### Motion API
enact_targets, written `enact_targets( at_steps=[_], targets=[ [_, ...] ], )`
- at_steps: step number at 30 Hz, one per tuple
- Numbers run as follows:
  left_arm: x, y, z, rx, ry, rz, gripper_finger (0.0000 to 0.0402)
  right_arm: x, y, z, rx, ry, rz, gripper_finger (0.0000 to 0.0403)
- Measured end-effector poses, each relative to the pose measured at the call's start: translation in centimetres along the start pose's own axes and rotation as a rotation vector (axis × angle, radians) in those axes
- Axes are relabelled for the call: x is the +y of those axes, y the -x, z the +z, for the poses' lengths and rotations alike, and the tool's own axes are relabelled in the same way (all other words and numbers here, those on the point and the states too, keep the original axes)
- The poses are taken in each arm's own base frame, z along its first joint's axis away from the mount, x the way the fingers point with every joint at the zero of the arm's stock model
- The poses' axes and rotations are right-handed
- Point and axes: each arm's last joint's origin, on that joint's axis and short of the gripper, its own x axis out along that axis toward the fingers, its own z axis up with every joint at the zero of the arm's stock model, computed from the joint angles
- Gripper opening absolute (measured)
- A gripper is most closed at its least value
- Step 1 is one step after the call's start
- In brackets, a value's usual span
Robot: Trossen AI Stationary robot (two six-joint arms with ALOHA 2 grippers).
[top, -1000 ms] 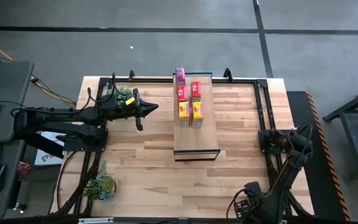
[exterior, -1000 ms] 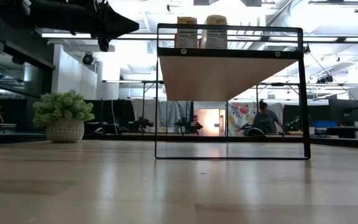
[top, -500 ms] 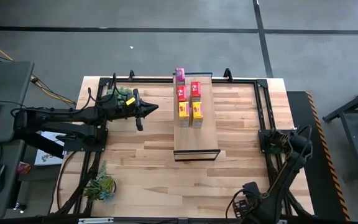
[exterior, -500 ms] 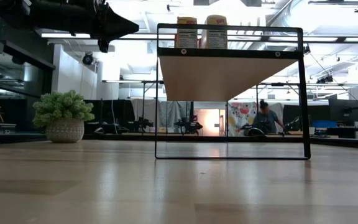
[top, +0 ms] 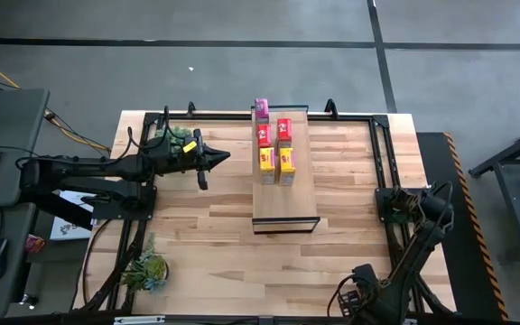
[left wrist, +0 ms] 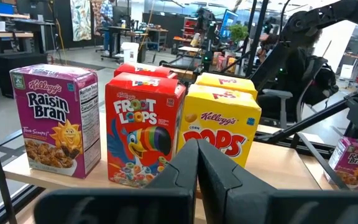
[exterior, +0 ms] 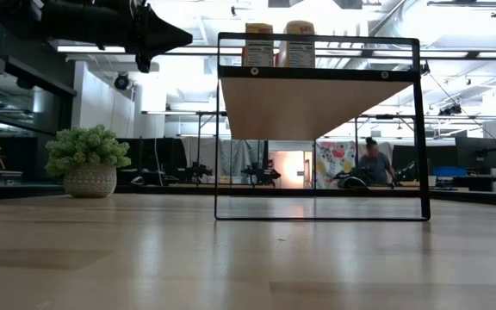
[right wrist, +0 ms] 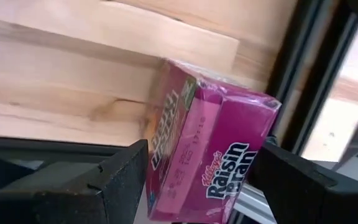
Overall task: Stack cereal on shelf
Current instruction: Put the violet cereal box aligned with the other violet cereal box on the shelf
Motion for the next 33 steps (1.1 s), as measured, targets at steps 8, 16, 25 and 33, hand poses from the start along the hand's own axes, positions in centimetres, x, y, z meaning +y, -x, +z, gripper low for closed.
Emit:
enact_targets(
  at_steps=[8,16,25,33],
  targets=[
    [0.00,0.00,0.00,0.000,0.000,0.000,0.0001,-0.20,-0.01,0.09,-0.016,-0.025,-0.015,0.0277],
    [0.00,0.00,0.00,0.000,0.000,0.000,0.0001,-0.21,-0.01,0.10,-0.017,-0.038,-0.016,0.0274],
    [0.01,0.00,0.00,0.000,0.000,0.000,0.0000,-0.27,-0.01,0.14,-0.018,-0.046,-0.024,0.0206],
    [0.01,0.00,0.00,0.000,0.000,0.000,0.0000,-0.10,0.71,0.10,0.000,0.022,0.001,0.0182]
  ],
)
